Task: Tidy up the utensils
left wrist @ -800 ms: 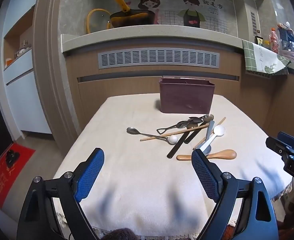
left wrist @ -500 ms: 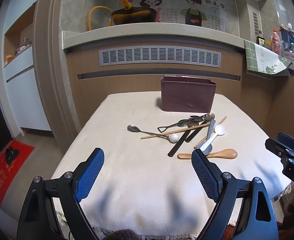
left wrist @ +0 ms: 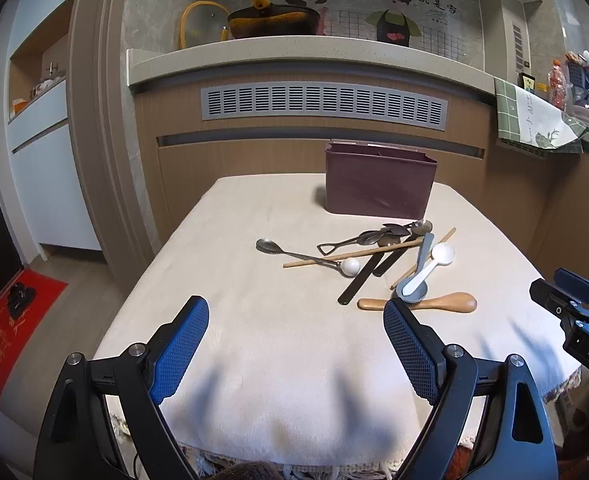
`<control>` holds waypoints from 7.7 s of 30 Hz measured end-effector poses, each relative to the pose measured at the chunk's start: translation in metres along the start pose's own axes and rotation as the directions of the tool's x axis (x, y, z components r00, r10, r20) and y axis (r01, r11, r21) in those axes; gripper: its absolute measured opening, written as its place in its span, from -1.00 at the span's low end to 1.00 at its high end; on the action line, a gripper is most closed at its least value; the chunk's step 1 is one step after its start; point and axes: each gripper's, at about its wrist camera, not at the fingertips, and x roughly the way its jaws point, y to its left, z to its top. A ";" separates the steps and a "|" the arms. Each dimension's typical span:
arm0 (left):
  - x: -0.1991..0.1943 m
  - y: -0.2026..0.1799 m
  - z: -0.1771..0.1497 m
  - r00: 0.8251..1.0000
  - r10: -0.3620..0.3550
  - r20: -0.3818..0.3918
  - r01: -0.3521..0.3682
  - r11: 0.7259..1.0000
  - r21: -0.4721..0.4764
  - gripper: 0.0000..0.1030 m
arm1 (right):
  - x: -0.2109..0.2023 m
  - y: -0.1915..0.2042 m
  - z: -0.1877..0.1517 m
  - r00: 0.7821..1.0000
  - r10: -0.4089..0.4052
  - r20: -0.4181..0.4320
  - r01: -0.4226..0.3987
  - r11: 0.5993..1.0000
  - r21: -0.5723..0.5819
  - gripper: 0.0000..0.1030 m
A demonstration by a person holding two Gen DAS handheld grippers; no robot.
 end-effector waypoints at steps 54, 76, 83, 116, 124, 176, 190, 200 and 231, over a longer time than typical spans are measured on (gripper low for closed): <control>0.001 -0.002 -0.005 1.000 -0.004 -0.024 0.004 1.000 -0.010 0.73 | 0.002 -0.002 -0.002 1.000 -0.002 -0.020 0.002 1.000 0.017 -0.03; 0.028 0.003 0.011 0.993 -0.083 -0.084 0.084 0.996 0.005 0.73 | 0.018 -0.001 0.003 0.999 0.019 -0.037 -0.021 0.999 -0.045 -0.03; 0.066 0.009 0.030 0.981 -0.144 -0.127 0.143 0.990 -0.018 0.73 | 0.058 -0.001 0.020 0.987 0.101 -0.123 -0.114 0.988 -0.108 -0.04; 0.262 0.045 0.100 0.826 -0.398 -0.398 0.379 0.916 -0.130 0.73 | 0.204 -0.027 0.088 0.940 0.090 -0.328 -0.092 0.996 0.010 -0.81; 0.225 0.055 0.073 0.814 -0.388 -0.432 0.374 0.920 -0.120 0.73 | 0.191 -0.034 0.086 0.940 0.127 -0.316 -0.110 0.991 0.070 -0.74; 0.217 -0.037 0.070 0.830 -0.320 -0.457 0.486 0.817 0.311 -0.30 | 0.180 -0.030 0.081 0.920 0.116 -0.375 -0.162 0.982 -0.095 -0.56; 0.214 -0.052 0.064 0.844 -0.260 -0.469 0.465 0.792 0.397 -0.44 | 0.210 -0.010 0.087 0.906 0.096 -0.413 -0.168 0.975 -0.142 -0.79; 0.177 -0.038 0.098 0.903 -0.306 -0.303 0.392 0.876 0.283 -0.56 | 0.167 -0.038 0.097 0.944 0.137 -0.300 -0.152 0.988 -0.026 -0.79; 0.104 0.019 0.161 0.876 -0.482 0.012 0.480 0.870 -0.109 -0.56 | 0.106 -0.032 0.152 0.989 0.140 -0.045 -0.141 0.990 -0.021 -0.80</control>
